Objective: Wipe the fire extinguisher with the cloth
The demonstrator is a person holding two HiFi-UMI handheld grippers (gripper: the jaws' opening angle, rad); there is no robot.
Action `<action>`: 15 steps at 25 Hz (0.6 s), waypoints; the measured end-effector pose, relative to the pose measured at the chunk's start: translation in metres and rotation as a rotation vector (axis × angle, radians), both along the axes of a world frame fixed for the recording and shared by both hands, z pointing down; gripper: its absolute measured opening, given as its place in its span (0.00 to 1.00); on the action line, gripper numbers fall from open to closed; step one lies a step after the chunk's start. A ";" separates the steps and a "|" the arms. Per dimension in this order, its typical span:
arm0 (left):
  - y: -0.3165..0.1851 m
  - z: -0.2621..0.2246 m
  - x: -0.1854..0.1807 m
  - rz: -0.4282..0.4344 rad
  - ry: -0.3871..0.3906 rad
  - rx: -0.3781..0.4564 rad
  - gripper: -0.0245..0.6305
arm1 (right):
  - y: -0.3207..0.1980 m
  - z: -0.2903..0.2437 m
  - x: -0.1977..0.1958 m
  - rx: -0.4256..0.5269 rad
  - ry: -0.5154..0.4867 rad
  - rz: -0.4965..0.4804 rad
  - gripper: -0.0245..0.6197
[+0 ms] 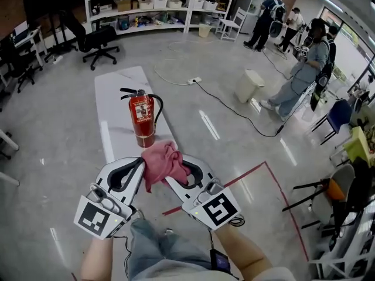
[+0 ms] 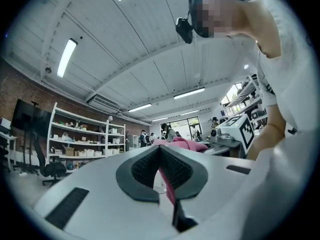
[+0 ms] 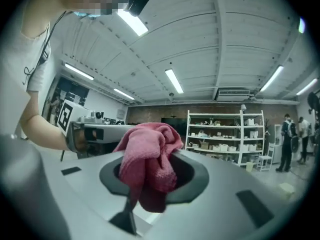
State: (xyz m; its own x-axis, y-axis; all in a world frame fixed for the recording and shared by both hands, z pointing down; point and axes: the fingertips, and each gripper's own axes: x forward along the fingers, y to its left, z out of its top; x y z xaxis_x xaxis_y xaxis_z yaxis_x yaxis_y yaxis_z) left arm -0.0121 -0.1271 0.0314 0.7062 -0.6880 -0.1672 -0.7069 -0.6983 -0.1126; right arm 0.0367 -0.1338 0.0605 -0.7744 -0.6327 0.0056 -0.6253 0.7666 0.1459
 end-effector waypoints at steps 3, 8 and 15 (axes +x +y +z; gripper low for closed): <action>0.029 -0.001 0.010 -0.004 -0.021 0.004 0.05 | 0.028 -0.010 0.009 -0.001 -0.056 -0.045 0.24; 0.050 -0.005 0.004 -0.013 -0.029 -0.025 0.05 | 0.051 -0.020 0.005 -0.055 -0.133 -0.082 0.25; 0.063 -0.021 -0.001 0.006 -0.001 -0.027 0.05 | 0.068 -0.031 0.001 -0.049 -0.108 -0.059 0.25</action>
